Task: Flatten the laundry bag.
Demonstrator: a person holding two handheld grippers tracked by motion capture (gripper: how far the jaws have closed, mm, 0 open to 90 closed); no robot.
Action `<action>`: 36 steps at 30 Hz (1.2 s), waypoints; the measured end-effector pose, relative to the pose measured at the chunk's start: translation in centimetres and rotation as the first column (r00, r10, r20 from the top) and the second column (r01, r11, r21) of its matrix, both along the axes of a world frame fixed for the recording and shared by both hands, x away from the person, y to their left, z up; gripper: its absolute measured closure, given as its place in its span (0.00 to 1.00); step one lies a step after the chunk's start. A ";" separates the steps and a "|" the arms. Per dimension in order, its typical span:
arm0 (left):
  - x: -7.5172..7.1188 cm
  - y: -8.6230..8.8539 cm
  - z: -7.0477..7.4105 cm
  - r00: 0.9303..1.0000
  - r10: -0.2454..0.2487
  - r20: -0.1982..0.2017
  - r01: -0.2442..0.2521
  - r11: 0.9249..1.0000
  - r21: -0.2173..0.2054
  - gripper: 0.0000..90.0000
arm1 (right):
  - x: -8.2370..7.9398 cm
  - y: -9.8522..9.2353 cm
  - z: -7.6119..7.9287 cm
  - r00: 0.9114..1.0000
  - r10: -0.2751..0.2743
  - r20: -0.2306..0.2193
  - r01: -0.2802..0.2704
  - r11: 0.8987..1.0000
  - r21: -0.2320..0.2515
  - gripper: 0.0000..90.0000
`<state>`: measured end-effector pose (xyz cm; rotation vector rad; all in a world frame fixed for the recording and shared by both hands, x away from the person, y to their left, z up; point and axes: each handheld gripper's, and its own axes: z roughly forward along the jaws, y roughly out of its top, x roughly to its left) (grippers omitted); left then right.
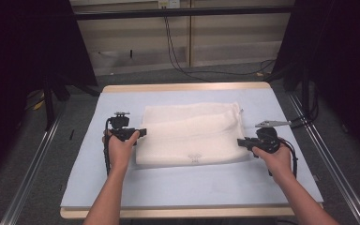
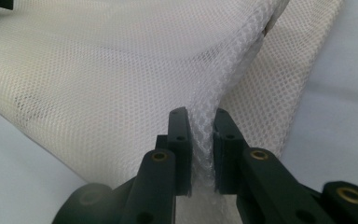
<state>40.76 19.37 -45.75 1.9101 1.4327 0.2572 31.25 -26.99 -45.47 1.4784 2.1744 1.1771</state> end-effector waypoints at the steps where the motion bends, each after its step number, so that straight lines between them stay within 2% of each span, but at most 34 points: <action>1: 0.1 -0.1 -0.1 1.000 -0.008 -0.007 0.008 1.000 -0.017 0.55 | 0.0 0.0 0.0 1.000 0.006 0.005 -0.006 1.000 -0.003 0.89; 3: 0.3 -0.3 -0.4 0.999 -0.036 -0.016 0.036 0.999 -0.005 0.63 | 0.1 0.0 0.0 1.000 0.003 0.005 -0.003 1.000 -0.002 0.89; 4: 0.3 -0.5 -0.6 0.999 -0.032 -0.008 0.032 0.999 -0.020 0.70 | 0.1 0.0 0.0 1.000 0.002 0.005 -0.002 1.000 -0.002 0.89; 5: 0.3 -0.3 -0.6 0.998 -0.056 -0.013 0.056 0.998 -0.011 0.80 | 0.1 0.0 0.0 1.000 -0.001 0.005 0.001 1.000 -0.001 0.89; 6: 0.2 -0.3 -0.5 0.998 -0.058 -0.009 0.058 0.998 -0.017 0.89 | 0.1 0.1 0.0 1.000 -0.001 0.007 0.001 1.000 -0.005 0.89; 8: 0.0 -0.2 -0.1 0.999 -0.034 0.007 0.035 0.998 -0.050 0.90 | 0.1 0.1 0.0 1.000 -0.002 0.009 0.002 1.000 -0.007 0.89; 10: -0.4 0.0 0.6 0.998 -0.059 0.009 0.059 0.997 -0.047 0.93 | 0.0 0.3 0.0 1.000 -0.004 0.013 0.004 1.000 -0.009 0.89; 15: -1.0 -0.1 2.4 0.994 -0.087 0.073 0.092 0.994 -0.059 0.94 | -0.4 0.5 0.2 0.999 -0.015 0.032 0.015 1.000 -0.013 0.90; 16: -1.2 -0.2 2.8 0.993 -0.090 0.082 0.097 0.992 -0.082 0.94 | -0.5 0.5 0.2 0.999 -0.015 0.031 0.016 1.000 -0.013 0.90; 19: -1.8 -0.5 3.7 0.988 -0.097 0.119 0.111 0.987 -0.113 0.94 | -0.7 0.7 0.3 0.999 -0.019 0.034 0.020 1.000 -0.022 0.90; 20: -2.0 -0.5 3.9 0.985 -0.115 0.129 0.131 0.984 -0.123 0.94 | -0.8 0.8 0.3 0.999 -0.021 0.037 0.021 1.000 -0.022 0.90; 24: -3.0 -0.8 4.6 0.976 -0.149 0.159 0.171 0.976 -0.134 0.94 | -1.3 1.0 0.3 0.999 -0.025 0.041 0.026 0.999 -0.033 0.89; 27: -3.5 -0.8 4.9 0.972 -0.167 0.166 0.191 0.972 -0.138 0.95 | -1.6 1.1 0.0 0.999 -0.031 0.040 0.033 0.998 -0.050 0.89; 30: -4.3 -0.9 4.8 0.968 -0.193 0.163 0.219 0.962 -0.160 0.95 | -1.8 1.3 -0.4 0.999 -0.037 0.034 0.039 0.996 -0.074 0.89; 36: -5.7 -1.3 4.3 0.961 -0.223 0.167 0.251 0.953 -0.170 0.95 | -1.8 1.6 -1.3 0.998 -0.058 0.016 0.059 0.993 -0.103 0.89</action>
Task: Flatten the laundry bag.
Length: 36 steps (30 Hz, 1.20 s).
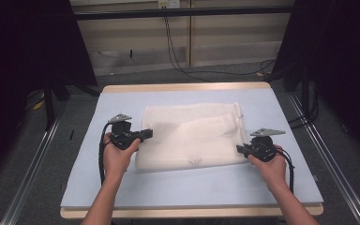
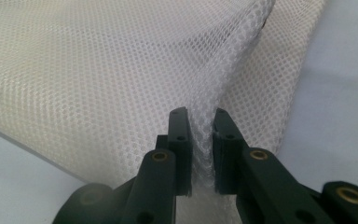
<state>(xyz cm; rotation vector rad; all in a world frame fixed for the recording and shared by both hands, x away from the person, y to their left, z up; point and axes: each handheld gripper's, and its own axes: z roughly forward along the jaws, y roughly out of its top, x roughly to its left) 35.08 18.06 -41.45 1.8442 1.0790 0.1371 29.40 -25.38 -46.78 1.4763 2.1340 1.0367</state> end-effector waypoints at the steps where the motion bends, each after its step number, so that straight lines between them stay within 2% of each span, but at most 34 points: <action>1: -0.2 -0.1 -0.1 1.000 -0.006 -0.003 0.006 1.000 -0.008 0.95 | 0.0 0.0 -0.1 1.000 -0.004 -0.004 0.004 1.000 -0.003 0.89; 4: -0.8 -0.4 -0.5 0.999 -0.035 -0.003 0.035 0.999 -0.002 0.95 | 0.1 0.1 -0.3 1.000 -0.008 -0.003 0.008 1.000 -0.018 0.89; 5: -0.9 -0.5 -0.7 0.999 -0.039 -0.004 0.039 0.999 -0.013 0.95 | 0.1 0.1 -0.3 1.000 -0.008 -0.003 0.008 1.000 -0.022 0.88; 8: -1.3 -0.8 -1.2 0.998 -0.060 -0.009 0.060 0.998 0.007 0.95 | 0.1 0.1 -0.4 1.000 -0.015 -0.007 0.015 1.000 -0.020 0.88; 14: -2.4 -1.0 -2.3 0.997 -0.071 -0.027 0.071 0.997 -0.028 0.95 | 0.0 0.1 -0.4 1.000 -0.016 0.001 0.016 0.999 -0.032 0.87; 15: -2.6 -0.9 -2.3 0.997 -0.079 -0.026 0.079 0.997 -0.010 0.95 | 0.0 0.1 -0.4 1.000 -0.015 0.005 0.015 0.999 -0.035 0.87; 16: -2.8 -0.9 -2.4 0.996 -0.082 -0.026 0.081 0.997 -0.016 0.95 | -0.1 0.2 -0.5 1.000 -0.016 0.009 0.017 0.999 -0.040 0.87; 18: -3.2 -0.8 -2.3 0.996 -0.083 -0.023 0.082 0.996 -0.019 0.95 | -0.2 0.2 -0.5 1.000 -0.025 0.003 0.026 0.999 -0.037 0.84; 22: -3.6 -0.5 -2.2 0.997 -0.079 -0.021 0.078 0.997 -0.017 0.95 | -0.4 0.0 -0.2 0.999 -0.036 0.004 0.036 0.999 -0.029 0.73; 26: -3.3 -0.2 -1.6 0.996 -0.085 -0.021 0.085 0.996 0.006 0.95 | -0.7 -0.3 0.3 0.999 -0.044 0.011 0.044 0.999 -0.017 0.60; 27: -3.1 -0.2 -1.4 0.997 -0.075 -0.022 0.075 0.997 0.010 0.95 | -0.8 -0.4 0.4 0.999 -0.053 0.005 0.053 0.998 -0.015 0.58; 28: -2.7 -0.1 -1.1 0.997 -0.079 -0.024 0.079 0.997 0.018 0.95 | -0.8 -0.5 0.5 0.999 -0.045 0.021 0.046 0.999 -0.019 0.57; 31: -1.5 0.3 -0.5 0.996 -0.077 -0.043 0.079 0.996 0.031 0.95 | -0.9 -0.8 0.8 0.998 -0.055 0.026 0.055 0.998 -0.019 0.55; 33: -1.1 0.5 -0.4 0.997 -0.062 -0.055 0.063 0.998 0.019 0.95 | -0.9 -0.9 0.9 0.998 -0.055 0.019 0.055 0.998 -0.015 0.53; 36: -1.0 1.0 -0.6 0.996 -0.069 -0.063 0.069 0.998 -0.004 0.95 | -0.8 -0.9 1.0 0.998 -0.056 0.028 0.056 0.998 -0.002 0.50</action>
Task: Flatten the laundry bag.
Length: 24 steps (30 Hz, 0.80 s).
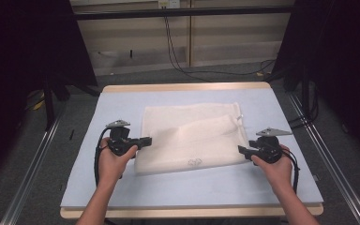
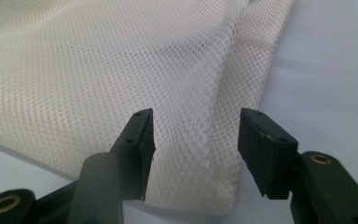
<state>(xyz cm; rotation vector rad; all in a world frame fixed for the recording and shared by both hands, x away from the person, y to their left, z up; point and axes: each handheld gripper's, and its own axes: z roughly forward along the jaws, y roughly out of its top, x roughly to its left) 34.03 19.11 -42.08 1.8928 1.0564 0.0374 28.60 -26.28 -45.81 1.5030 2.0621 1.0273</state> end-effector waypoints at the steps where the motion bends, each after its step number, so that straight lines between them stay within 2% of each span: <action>1: -0.2 0.0 -0.2 1.000 -0.006 0.000 0.006 1.000 -0.008 0.95 | 0.0 0.0 0.0 1.000 -0.001 0.004 0.001 1.000 0.004 0.49; 5: -1.4 -0.4 -0.7 0.999 -0.028 0.016 0.028 0.998 -0.051 0.95 | 0.2 0.2 0.2 1.000 0.003 -0.001 -0.003 1.000 0.001 0.44; 10: -2.8 -0.9 -1.3 0.996 -0.084 0.018 0.085 0.994 -0.071 0.96 | 0.5 0.6 0.5 1.000 0.017 0.004 -0.017 1.000 -0.008 0.44; 16: -4.0 -0.7 -1.9 0.996 -0.084 0.015 0.085 0.992 -0.095 0.96 | 0.3 0.7 1.6 1.000 0.010 0.028 -0.010 1.000 -0.002 0.44; 19: -4.5 -0.8 -2.4 0.995 -0.098 0.014 0.099 0.992 -0.082 0.96 | 0.2 1.2 2.1 0.999 0.028 0.045 -0.028 1.000 -0.002 0.45; 24: -4.9 -1.8 -3.2 0.991 -0.134 -0.002 0.134 0.991 -0.026 0.96 | 0.0 2.6 2.7 0.997 0.053 0.064 -0.053 0.999 -0.009 0.46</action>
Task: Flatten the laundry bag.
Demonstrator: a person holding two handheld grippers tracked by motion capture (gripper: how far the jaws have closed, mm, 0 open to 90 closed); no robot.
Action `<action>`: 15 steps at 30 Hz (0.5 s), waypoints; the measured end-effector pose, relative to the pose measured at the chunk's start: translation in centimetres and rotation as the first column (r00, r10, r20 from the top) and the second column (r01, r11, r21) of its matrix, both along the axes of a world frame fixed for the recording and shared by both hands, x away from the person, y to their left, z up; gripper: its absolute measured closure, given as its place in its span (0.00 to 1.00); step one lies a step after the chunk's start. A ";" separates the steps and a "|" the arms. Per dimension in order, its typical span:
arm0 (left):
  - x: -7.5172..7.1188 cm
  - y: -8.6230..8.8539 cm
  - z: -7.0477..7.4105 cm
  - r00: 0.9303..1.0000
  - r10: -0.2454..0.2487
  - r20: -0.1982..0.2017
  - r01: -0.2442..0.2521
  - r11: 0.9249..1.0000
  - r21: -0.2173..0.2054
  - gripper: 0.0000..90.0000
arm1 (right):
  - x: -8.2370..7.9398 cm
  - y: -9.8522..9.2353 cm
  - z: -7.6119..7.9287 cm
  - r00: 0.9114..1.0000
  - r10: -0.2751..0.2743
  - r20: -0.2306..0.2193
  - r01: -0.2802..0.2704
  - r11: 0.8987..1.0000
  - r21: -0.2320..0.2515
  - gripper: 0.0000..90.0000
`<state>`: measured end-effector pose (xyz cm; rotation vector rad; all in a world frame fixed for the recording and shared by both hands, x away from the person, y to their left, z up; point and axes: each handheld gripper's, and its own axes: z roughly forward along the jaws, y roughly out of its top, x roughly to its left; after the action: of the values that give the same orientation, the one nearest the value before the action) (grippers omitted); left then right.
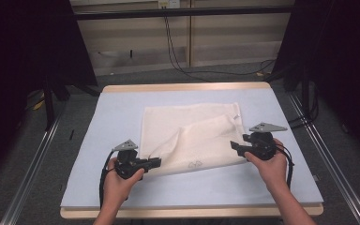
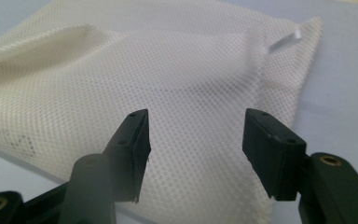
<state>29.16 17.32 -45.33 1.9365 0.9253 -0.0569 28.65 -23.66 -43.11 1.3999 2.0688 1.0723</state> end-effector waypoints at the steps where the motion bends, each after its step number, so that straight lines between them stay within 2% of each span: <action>1: 0.0 -0.3 -0.2 1.000 -0.002 -0.008 0.002 1.000 0.006 0.96 | 0.0 0.4 0.0 1.000 0.009 0.004 -0.009 1.000 -0.002 0.46; 9: 0.4 -1.1 -1.6 1.000 -0.012 -0.023 0.013 0.999 0.051 0.96 | 0.6 3.7 -0.9 0.996 0.088 -0.011 -0.087 0.996 0.015 0.46; 11: 0.6 -1.4 -2.2 0.999 -0.017 -0.028 0.019 0.997 0.072 0.96 | 0.9 4.6 -1.1 0.993 0.118 -0.014 -0.118 0.993 0.024 0.48; 12: 0.7 -1.6 -2.5 0.999 -0.016 -0.031 0.018 0.997 0.079 0.96 | 1.0 5.4 -1.5 0.989 0.145 -0.032 -0.145 0.989 0.008 0.50; 13: 0.8 -1.7 -2.7 0.999 -0.018 -0.032 0.021 0.996 0.084 0.96 | 1.0 5.4 -1.5 0.989 0.145 -0.032 -0.145 0.989 0.008 0.50; 15: 1.0 -1.9 -2.9 0.999 -0.005 -0.033 0.007 0.998 0.066 0.96 | 0.8 6.0 -1.9 0.986 0.161 -0.043 -0.161 0.987 0.006 0.51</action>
<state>30.17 15.43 -48.26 2.0048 0.9542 -0.0626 29.48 -17.67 -44.96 1.2852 2.2439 1.1172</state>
